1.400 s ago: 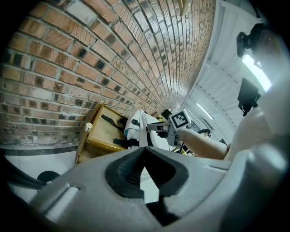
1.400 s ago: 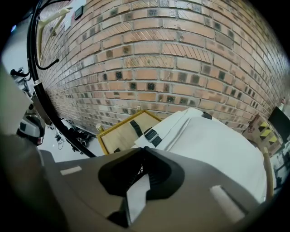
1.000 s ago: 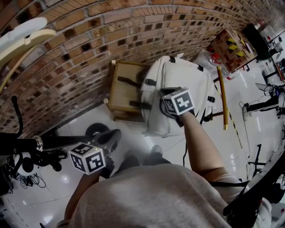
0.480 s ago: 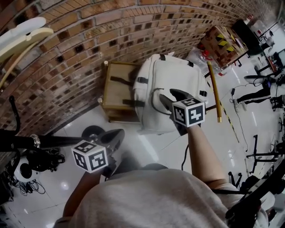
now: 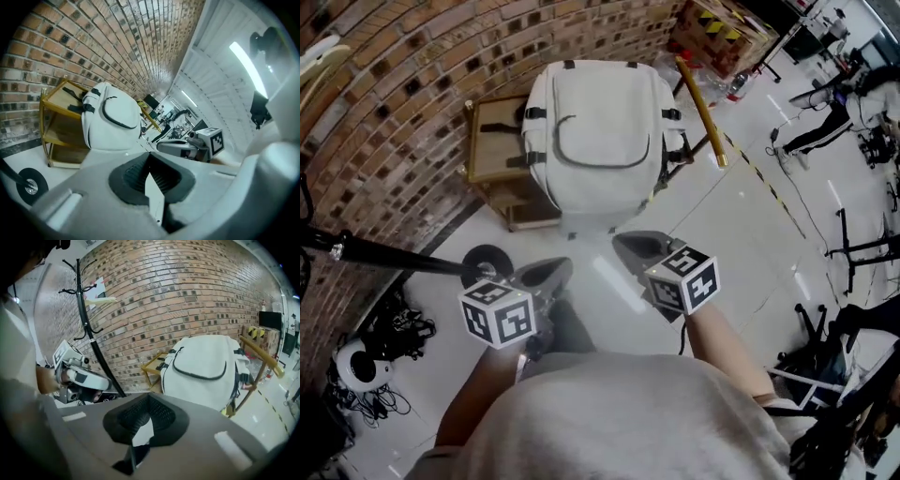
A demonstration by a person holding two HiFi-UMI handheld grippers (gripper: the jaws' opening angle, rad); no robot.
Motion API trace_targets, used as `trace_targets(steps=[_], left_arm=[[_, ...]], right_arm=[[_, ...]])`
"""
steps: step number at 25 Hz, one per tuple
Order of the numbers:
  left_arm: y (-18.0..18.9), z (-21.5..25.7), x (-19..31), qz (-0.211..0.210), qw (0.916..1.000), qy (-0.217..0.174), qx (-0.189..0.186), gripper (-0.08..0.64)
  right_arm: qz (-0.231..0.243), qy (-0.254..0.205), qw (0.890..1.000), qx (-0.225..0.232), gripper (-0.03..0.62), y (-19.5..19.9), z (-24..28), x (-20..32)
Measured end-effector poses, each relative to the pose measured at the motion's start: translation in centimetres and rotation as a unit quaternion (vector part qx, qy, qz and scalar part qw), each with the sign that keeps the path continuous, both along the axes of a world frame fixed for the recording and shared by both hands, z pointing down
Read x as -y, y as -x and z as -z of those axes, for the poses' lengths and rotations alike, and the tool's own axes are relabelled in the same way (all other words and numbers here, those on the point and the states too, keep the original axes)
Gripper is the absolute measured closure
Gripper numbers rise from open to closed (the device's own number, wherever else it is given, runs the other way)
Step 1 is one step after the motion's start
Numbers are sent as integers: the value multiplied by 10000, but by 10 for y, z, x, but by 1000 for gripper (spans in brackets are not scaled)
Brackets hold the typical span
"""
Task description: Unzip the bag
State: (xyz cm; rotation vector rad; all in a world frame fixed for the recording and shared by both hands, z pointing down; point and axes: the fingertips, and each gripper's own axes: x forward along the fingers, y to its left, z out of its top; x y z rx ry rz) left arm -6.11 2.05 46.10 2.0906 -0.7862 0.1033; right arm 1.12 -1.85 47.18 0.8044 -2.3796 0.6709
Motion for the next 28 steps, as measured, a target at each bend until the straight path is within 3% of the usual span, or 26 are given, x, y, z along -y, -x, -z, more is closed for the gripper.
trace_targets(steps=[6,11,15,18,22,28], left_arm=[[-76,-11,-120,-263,9989,78,370,558],[-93,-8,-178,-337,9974,92,635,558],[-104,-7,-199,-401,9973,232,568,558],[-113,1,-219,-635,9962,120,584,558],[-94,4,-252,-743,9945,-85,729,558],[-22,3,-328,-612,9965,-14,562,558]], right_arm=[[97,312,9982,509,591,-56,-1,-136],[-6,540,9955,774,591,-78,-4,-199],[-116,620,9939,909,591,-85,-6,-234],[-112,551,9948,852,591,-81,-8,-258],[-166,501,9943,931,591,-58,-9,-293],[-281,474,9934,1009,591,4,-2,-370]])
